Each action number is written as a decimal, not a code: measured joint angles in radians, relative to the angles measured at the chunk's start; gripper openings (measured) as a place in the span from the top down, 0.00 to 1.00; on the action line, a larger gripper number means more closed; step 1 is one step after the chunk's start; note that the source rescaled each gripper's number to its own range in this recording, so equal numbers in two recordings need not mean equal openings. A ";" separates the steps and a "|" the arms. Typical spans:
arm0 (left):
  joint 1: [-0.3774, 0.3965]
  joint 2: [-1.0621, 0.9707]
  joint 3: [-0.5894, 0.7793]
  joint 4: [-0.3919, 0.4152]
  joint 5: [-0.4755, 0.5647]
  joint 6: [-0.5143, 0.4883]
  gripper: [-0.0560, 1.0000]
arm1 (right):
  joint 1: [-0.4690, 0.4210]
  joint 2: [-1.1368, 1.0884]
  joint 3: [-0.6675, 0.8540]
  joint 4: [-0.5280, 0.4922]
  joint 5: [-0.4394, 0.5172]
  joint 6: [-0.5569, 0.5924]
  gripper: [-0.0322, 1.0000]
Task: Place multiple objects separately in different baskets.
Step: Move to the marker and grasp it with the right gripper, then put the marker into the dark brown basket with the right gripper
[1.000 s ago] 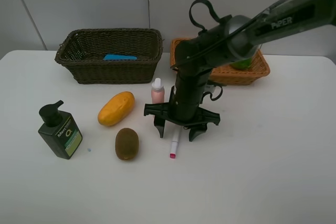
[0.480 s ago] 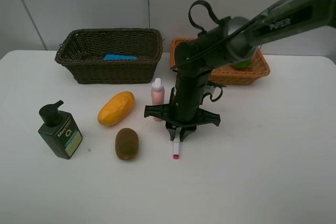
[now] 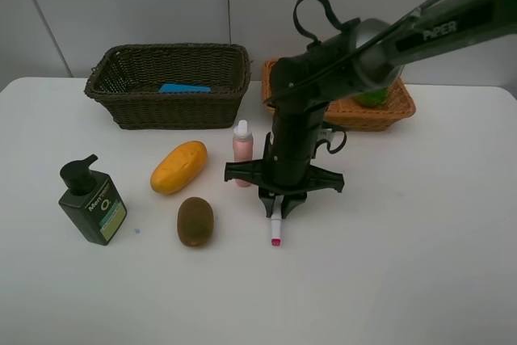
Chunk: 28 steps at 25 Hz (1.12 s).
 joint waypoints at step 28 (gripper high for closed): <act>0.000 0.000 0.000 0.001 0.000 0.000 0.00 | -0.002 -0.426 0.001 -0.493 -0.508 -0.030 0.96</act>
